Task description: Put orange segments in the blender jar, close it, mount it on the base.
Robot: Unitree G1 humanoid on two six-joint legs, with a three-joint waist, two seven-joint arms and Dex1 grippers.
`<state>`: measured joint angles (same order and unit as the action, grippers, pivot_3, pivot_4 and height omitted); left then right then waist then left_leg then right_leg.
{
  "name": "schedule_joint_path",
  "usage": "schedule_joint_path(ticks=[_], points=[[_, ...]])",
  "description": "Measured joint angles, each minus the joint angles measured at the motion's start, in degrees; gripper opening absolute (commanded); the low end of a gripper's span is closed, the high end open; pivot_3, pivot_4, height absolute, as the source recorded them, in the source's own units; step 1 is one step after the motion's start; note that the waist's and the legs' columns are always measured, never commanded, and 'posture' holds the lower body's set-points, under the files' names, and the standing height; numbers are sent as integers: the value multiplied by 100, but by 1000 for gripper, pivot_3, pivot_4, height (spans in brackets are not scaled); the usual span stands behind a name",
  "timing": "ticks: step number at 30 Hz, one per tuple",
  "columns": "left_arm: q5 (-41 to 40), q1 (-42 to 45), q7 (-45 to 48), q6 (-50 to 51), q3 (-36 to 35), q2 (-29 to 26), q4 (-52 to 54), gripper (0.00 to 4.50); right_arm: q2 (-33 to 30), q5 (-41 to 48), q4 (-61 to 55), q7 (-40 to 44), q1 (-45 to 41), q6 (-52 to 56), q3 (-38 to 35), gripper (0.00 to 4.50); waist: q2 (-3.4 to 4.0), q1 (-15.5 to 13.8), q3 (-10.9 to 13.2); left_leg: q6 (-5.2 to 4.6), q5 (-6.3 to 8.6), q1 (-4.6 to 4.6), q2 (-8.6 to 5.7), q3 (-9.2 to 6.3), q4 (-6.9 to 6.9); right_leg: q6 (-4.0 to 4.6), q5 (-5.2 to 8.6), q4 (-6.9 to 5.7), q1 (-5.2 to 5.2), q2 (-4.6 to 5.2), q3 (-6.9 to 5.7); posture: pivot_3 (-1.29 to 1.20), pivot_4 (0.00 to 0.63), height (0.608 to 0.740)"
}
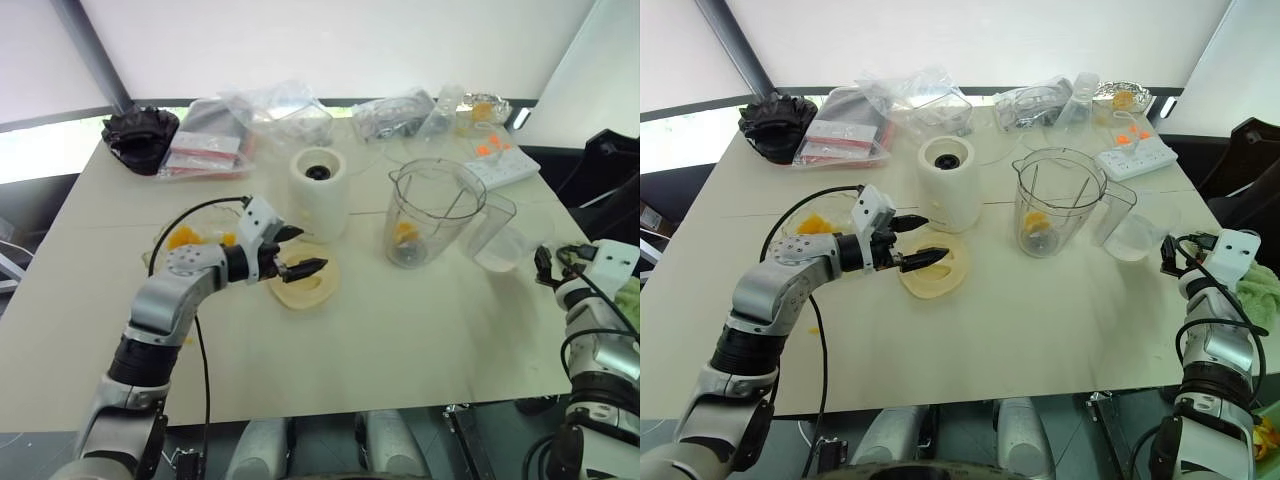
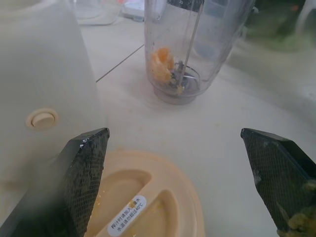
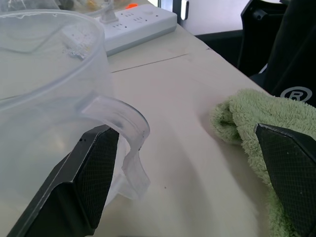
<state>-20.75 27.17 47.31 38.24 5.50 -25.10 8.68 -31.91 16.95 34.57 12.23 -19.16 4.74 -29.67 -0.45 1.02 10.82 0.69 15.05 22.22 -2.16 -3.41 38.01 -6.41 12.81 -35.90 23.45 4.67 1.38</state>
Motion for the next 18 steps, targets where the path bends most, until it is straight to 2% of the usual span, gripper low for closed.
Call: schedule_joint_path(ticks=[4, 5, 6, 7, 8, 12, 13, 18], points=[[0, 11, -6, -19, 6, -1, -8, 4439, 0, -2, 67, -13, -35, -35, 7, 4500, 0, 1, 0, 0, 0, 0, 0, 0, -1, 0, 0, 1, 0, 0, 1, 0, 150, 740], [0, 12, -8, -23, 7, 0, -10, 4500, 0, -1, 70, -15, -38, -56, 8, 3931, 0, 1, 0, 0, 0, 0, 0, 0, -1, 0, 0, 1, 0, 0, 0, 0, 150, 740], [1, 11, -12, -29, 9, 0, -10, 4500, 0, -2, 78, -14, -42, -90, 10, 3621, 0, 1, 0, 0, 0, 0, 1, -1, -1, 0, 0, 2, 0, 0, 1, 0, 150, 740], [1, 12, -15, -32, 13, 0, -10, 4500, 0, -2, 80, -6, -45, -126, 25, 2960, 0, 1, 0, 0, 0, 0, 1, 0, -1, 0, 0, 3, 0, 0, 1, 0, 150, 740], [1, 12, -16, -34, 18, 0, -10, 4500, 0, -2, 81, -2, -49, -136, 36, 2658, 1, 1, 0, 0, 0, 0, 1, -1, -1, 0, 0, 3, 0, 0, 1, 0, 150, 740], [3, 12, -28, -38, 38, 1, -10, 4500, 1, 0, 106, 20, -88, -173, 134, 487, 1, -16, 1, 0, 0, 5, 1, -1, -1, 1, 1, 10, 0, 0, 0, 0, 150, 740], [3, 11, -29, -38, 39, 0, -11, 4500, 1, 11, 111, 21, -90, -186, 133, 62, 1, -20, 1, 0, 0, 6, 1, -2, -1, 1, 1, 12, 0, 1, 0, 0, 150, 740], [8, 24, -35, -46, 45, -14, -25, 4500, 1, 32, 71, 51, -195, -305, 134, 62, 1, -38, 1, 0, 0, 8, 2, -3, -1, 1, 0, 38, -13, 1, -6, 0, 150, 740]])
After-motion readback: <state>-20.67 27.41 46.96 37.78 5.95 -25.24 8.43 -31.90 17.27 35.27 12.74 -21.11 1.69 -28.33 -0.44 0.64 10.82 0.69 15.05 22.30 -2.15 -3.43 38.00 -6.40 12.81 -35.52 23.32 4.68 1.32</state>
